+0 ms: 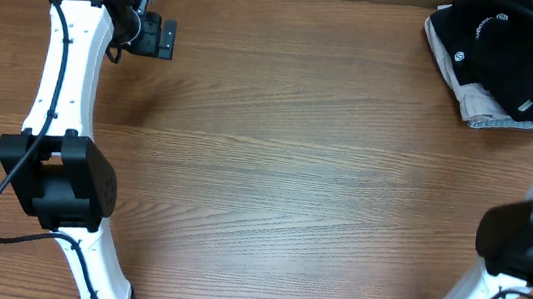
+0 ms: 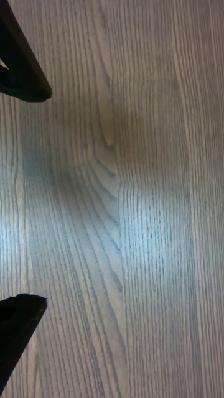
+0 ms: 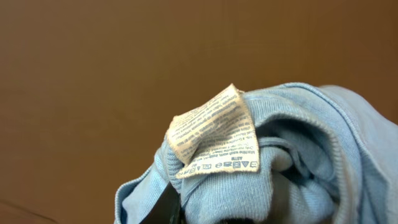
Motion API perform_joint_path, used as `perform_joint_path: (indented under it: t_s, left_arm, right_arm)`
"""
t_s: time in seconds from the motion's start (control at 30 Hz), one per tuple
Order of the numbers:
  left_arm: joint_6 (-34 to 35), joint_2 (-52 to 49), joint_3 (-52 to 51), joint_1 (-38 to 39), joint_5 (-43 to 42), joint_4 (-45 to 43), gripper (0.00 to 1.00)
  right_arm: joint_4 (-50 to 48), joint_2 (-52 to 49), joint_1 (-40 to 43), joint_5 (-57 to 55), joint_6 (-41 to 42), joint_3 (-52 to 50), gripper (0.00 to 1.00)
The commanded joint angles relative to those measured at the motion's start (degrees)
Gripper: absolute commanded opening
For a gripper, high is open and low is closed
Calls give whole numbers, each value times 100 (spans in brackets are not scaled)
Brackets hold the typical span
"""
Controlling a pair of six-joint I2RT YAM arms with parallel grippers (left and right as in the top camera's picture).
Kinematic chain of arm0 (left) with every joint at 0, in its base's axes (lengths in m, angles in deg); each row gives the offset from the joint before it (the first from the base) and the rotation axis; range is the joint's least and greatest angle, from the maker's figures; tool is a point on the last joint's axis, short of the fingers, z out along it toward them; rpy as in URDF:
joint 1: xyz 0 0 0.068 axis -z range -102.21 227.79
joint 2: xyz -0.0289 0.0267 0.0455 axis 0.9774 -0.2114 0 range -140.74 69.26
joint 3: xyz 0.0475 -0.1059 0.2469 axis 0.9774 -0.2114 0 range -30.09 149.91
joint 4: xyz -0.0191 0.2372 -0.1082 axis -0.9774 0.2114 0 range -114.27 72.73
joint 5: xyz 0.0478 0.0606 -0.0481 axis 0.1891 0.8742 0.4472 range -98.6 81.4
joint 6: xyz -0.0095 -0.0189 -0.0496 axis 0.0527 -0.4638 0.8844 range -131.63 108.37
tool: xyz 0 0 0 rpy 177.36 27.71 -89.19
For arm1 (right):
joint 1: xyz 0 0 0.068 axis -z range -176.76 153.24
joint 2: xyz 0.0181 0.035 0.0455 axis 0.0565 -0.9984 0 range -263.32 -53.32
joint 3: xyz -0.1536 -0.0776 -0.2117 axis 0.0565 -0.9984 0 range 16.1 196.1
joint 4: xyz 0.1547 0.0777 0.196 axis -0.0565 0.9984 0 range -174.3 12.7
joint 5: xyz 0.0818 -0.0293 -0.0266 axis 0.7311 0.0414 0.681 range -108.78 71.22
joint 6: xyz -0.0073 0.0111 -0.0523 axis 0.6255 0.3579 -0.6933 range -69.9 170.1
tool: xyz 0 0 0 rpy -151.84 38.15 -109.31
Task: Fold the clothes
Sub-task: 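Carry the shirt to the clothes stack and place it on top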
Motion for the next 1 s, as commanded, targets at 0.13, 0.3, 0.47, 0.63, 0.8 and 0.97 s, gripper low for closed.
perform_joint_path:
  t_s: [0.13,0.3,0.47,0.63,0.8,0.97]
  left_arm:
    - [61,-83,68,-9,-22,-61,100]
    - [61,-83,68,-9,-22,-122,100]
    - [94,-83,68,-9,-24,-208,100]
    - [131,-83,68,-9,-66,-232,100]
    - [168,-83,68,-9,-66,-234,100]
    - [166,-83,68,-9,-66,-232,100]
  right_arm:
    - [-527,-621,398,1156,-151,186,4]
    - [289,-765,804,1386,-275,184,4]
    - [1679,-743,1069,1683,-911,186,4]
    - [3342,-831,1176,1250,-1305,184,80]
    - [3799,-756,1224,1204,-1307,190,86]
    - [3971,-321,1222,1202,-1305,229,86]
